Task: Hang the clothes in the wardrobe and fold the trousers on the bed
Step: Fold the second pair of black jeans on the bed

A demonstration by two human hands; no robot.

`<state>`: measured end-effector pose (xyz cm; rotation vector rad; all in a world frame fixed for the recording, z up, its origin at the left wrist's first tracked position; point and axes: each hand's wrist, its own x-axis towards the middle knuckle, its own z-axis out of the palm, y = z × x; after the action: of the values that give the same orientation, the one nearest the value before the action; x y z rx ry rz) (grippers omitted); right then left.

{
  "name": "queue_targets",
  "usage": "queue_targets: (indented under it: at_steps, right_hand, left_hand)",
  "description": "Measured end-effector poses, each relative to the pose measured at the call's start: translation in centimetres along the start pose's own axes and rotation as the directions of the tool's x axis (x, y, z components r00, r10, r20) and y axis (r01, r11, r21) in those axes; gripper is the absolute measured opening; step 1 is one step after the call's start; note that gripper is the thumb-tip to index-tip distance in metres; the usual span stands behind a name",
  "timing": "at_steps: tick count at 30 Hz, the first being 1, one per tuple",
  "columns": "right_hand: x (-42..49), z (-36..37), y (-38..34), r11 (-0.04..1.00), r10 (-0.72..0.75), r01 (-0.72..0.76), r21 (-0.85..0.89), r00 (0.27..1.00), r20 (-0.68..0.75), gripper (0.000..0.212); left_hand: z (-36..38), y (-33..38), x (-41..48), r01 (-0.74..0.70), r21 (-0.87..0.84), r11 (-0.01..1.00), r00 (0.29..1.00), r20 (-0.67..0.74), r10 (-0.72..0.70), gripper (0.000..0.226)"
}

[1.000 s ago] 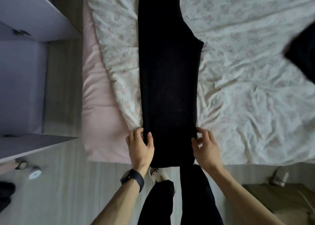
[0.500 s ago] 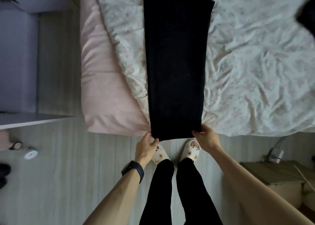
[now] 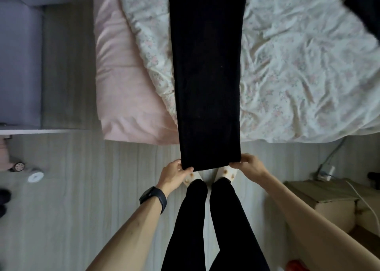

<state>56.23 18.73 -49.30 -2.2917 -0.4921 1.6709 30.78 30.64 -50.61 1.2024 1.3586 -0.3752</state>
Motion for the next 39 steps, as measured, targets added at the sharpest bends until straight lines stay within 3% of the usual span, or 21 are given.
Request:
queue_targets:
  at_steps: [5,11,18,20,22,26,30,32,34,39]
  right_hand:
    - [-3.7,1.2,2.5,0.991,0.008,-0.013,0.133,0.999,0.04,0.032]
    - [-7.5,3.0,5.2,0.973,-0.035,0.02,0.228,0.997,0.063,0.033]
    - [-9.6,4.5,8.9,0.965,-0.064,0.031,0.26,0.991,0.12,0.025]
    - [-11.0,5.4,10.8,0.969,-0.064,0.043,0.245,0.995,0.078,0.024]
    - [-12.3,6.0,12.3,0.955,-0.061,0.054,0.291,0.998,0.013,0.025]
    - [-14.6,6.7,13.0,0.899,-0.068,0.102,0.426,0.993,-0.094,0.021]
    - [-16.2,8.3,12.6,0.837,-0.045,0.153,0.525,0.976,-0.213,0.028]
    - [-16.3,8.8,12.4,0.822,-0.055,0.182,0.54,0.969,-0.242,0.025]
    - [-16.1,9.3,12.6,0.805,-0.065,0.194,0.561,0.968,-0.242,0.021]
    - [-15.4,10.8,13.6,0.767,-0.056,0.141,0.626,0.987,-0.153,0.015]
  left_hand:
    - [1.5,-2.8,-3.7,0.01,0.038,0.999,0.999,0.046,-0.012,0.017]
    - [4.3,-5.6,-8.2,0.013,-0.049,0.999,1.0,-0.027,-0.015,0.023]
    - [8.1,-7.1,-11.7,-0.042,-0.057,0.997,0.987,-0.156,0.032,0.009]
    - [9.5,-7.8,-13.1,-0.062,-0.05,0.997,0.972,-0.232,0.049,0.014]
    - [10.4,-8.0,-14.2,-0.054,-0.064,0.997,0.962,-0.272,0.034,0.006]
    - [11.3,-7.2,-16.1,-0.09,-0.134,0.987,0.954,-0.296,0.046,0.037]
    - [12.0,-7.3,-17.9,-0.045,0.05,0.998,0.858,-0.51,0.064,0.033]
    - [12.1,-7.7,-17.5,0.024,0.126,0.992,0.862,-0.505,0.043,0.026]
    - [12.0,-7.8,-17.0,0.044,0.077,0.996,0.885,-0.465,-0.003,0.018]
    - [11.2,-8.5,-15.8,-0.043,-0.052,0.998,0.908,-0.418,0.017,0.009]
